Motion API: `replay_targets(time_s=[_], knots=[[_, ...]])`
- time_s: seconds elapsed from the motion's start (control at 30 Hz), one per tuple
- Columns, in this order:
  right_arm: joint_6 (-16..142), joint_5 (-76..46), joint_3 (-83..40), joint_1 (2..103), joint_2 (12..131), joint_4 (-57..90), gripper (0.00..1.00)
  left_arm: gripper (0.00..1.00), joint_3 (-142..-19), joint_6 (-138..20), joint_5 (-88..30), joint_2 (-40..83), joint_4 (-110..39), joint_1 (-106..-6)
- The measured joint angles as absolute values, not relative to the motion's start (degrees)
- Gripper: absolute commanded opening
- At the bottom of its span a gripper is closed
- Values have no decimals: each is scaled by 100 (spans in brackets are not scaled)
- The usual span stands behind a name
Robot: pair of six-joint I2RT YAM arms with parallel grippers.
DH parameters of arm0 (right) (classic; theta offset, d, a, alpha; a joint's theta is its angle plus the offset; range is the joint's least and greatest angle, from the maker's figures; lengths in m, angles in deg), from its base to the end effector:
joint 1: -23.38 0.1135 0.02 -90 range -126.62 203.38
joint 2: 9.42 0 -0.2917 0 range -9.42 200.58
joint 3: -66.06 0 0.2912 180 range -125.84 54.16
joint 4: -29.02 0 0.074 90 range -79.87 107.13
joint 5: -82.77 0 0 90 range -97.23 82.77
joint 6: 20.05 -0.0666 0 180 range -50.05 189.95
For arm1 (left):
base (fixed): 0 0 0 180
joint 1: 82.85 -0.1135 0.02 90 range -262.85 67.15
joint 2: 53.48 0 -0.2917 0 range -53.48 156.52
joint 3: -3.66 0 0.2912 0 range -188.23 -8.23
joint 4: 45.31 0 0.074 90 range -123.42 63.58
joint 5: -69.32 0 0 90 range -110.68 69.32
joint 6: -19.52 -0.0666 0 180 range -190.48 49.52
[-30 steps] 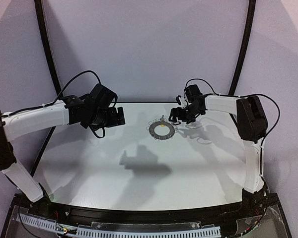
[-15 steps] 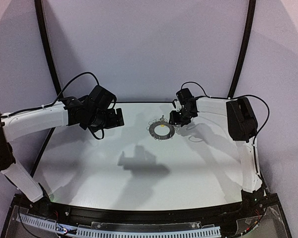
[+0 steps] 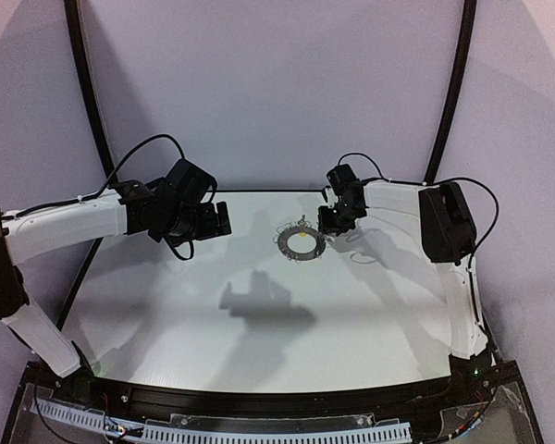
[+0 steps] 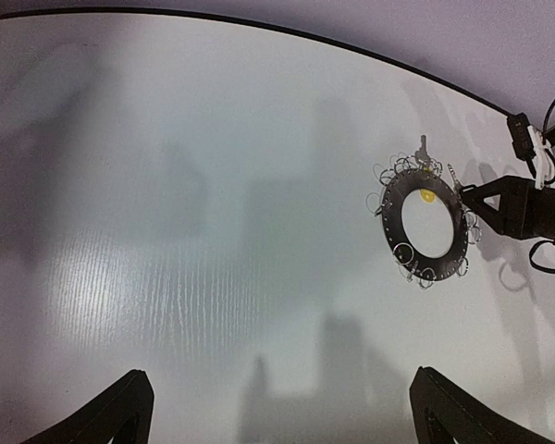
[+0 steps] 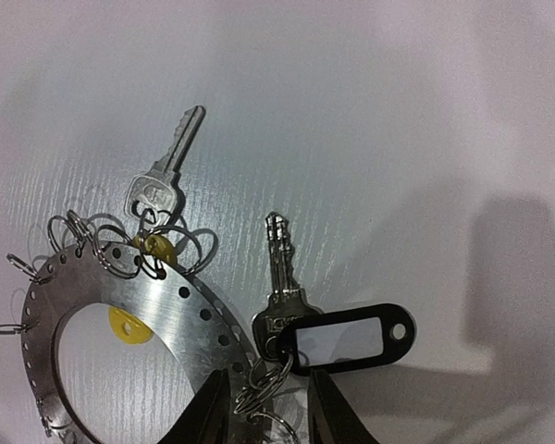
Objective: Remove the keys from the keyring
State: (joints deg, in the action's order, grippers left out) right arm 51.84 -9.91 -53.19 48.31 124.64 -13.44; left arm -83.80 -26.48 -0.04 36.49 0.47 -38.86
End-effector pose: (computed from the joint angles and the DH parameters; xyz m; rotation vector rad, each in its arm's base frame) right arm 0.5250 0.2475 0.1305 -0.1729 2.6009 0.3375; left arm 0.3051 -0.2619 0.2907 -0.1640 2.3607 -0.3154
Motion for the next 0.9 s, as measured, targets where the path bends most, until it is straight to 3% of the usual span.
replay_targets(time_s=[0.2, 0.37, 0.47, 0.5, 0.53, 0.9], knots=[[5174, -938, -5321, 4879, 12475, -1352, 21, 100, -8380, -2648, 3, 3649, 47, -3886], [5119, -859, -5441, 4896, 12593, -1431, 21, 100, -8380, -2648, 7, 3649, 47, -3886], [5104, -842, -5472, 4896, 12632, -1486, 12, 100, -8352, -2648, 18, 3625, 47, -3886], [5114, -842, -5474, 4896, 12632, -1488, 2, 100, -8337, -2648, 20, 3610, 49, -3886], [5077, -842, -5478, 4896, 12632, -1494, 0, 100, -8306, -2648, 24, 3573, 51, -3886], [5501, -1078, -4969, 4927, 12103, -1330, 0, 100, -8258, -2768, 70, 3360, 44, -3886]])
